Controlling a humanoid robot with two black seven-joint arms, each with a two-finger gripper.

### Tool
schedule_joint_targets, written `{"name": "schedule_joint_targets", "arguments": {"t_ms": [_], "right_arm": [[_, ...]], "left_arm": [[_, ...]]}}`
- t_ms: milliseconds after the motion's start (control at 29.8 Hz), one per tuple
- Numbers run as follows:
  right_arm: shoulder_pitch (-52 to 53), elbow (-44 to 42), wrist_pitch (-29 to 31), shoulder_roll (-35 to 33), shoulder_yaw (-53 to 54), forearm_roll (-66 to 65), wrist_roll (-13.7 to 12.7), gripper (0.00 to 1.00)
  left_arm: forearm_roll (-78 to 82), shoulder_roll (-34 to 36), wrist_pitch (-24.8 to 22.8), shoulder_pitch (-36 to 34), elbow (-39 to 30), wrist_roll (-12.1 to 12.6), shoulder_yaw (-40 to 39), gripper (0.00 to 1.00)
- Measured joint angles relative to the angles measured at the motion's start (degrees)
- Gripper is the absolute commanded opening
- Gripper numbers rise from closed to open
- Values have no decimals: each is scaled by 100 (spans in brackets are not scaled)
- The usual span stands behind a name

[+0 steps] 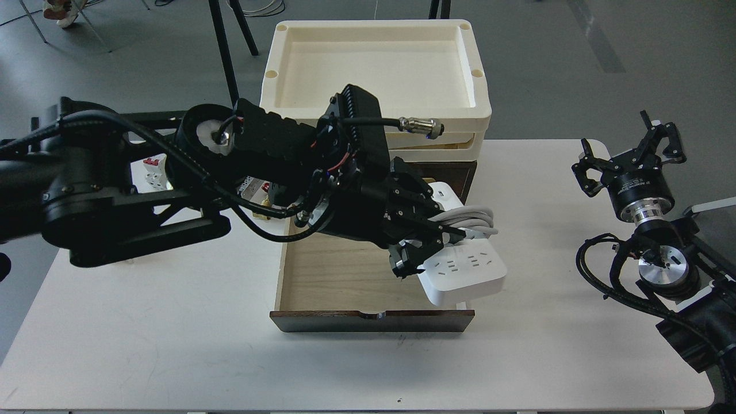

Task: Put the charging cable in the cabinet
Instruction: 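Lower the power strip with the left gripper into the open drawer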

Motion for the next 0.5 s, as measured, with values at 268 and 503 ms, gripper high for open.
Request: {"name": "schedule_joint_targets", "arguments": {"t_ms": [268,503], "right_arm": [[0,9,1,0,1,1,0,100],[-1,16,1,0,-6,1,0,100]], "left_arm": [[1374,-15,0,1455,526,-27,-36,0],[1530,-259,0,1718,1230,-20,-312,0]]}}
